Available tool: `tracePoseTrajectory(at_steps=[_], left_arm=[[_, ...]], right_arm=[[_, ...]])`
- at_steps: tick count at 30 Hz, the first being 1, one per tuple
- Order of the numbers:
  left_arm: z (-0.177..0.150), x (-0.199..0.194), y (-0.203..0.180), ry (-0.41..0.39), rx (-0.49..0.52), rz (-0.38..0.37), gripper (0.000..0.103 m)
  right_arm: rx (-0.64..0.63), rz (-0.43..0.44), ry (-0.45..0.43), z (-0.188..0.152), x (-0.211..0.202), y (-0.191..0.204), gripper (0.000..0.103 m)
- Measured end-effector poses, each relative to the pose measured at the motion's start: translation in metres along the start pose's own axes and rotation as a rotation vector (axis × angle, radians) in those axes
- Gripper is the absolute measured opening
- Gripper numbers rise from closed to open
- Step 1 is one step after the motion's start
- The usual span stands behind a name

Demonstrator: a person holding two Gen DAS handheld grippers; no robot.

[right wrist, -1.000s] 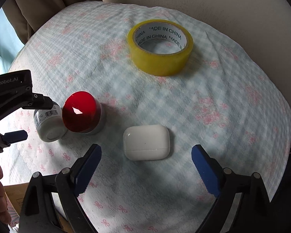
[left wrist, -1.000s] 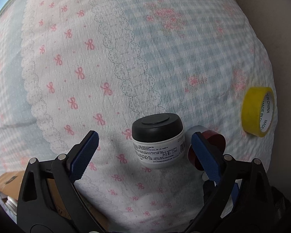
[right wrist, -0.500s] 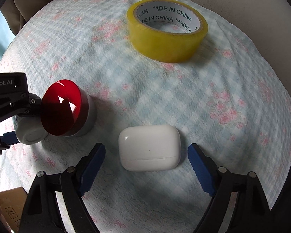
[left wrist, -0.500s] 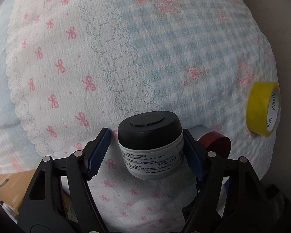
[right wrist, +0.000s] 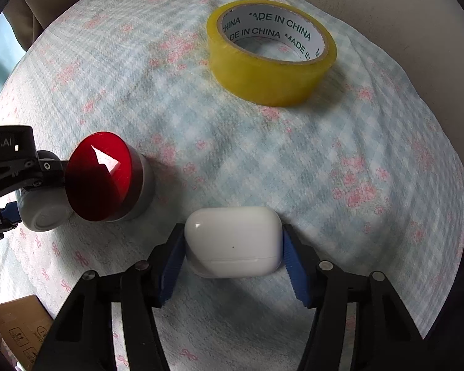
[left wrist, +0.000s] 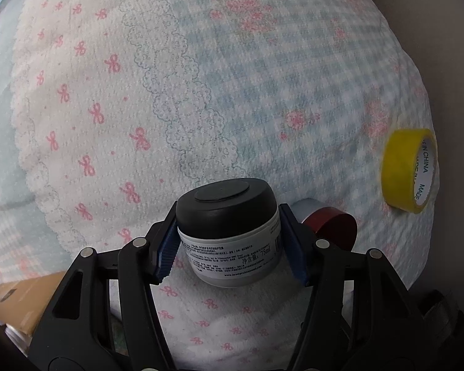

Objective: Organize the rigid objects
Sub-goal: 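Grasp the white earbud case with the right gripper, then carry the jar and earbud case into the cardboard box and open both grippers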

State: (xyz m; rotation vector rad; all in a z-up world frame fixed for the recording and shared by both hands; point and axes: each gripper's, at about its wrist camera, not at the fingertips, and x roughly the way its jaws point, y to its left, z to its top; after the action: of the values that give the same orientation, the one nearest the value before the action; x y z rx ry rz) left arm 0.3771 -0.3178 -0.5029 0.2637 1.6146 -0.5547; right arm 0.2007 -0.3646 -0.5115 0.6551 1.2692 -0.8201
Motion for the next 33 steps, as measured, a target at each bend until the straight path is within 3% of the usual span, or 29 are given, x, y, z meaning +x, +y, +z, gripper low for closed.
tracePoseTrajectory(at_steps=[8, 16, 23, 26, 33], left_arm=[[-0.006, -0.044, -0.014, -0.062, 0.044, -0.003, 0.056], [-0.042, -0.134, -0.019, -0.192, 0.084, -0.017, 0.056], [-0.094, -0.220, 0.009, -0.323, 0.044, -0.038, 0.056], [-0.121, -0.253, 0.028, -0.361, 0.012, -0.057, 0.056], [-0.190, -0.309, 0.094, -0.459, -0.084, -0.056, 0.056]], right_arm=[[0.015, 0.048, -0.022, -0.001, -0.032, -0.018, 0.056], [-0.025, 0.071, -0.111, 0.005, -0.105, -0.036, 0.056], [-0.159, 0.071, -0.203, 0.003, -0.189, -0.034, 0.056], [-0.220, 0.111, -0.241, -0.002, -0.228, -0.027, 0.056], [-0.420, 0.193, -0.328, -0.025, -0.312, 0.020, 0.056]])
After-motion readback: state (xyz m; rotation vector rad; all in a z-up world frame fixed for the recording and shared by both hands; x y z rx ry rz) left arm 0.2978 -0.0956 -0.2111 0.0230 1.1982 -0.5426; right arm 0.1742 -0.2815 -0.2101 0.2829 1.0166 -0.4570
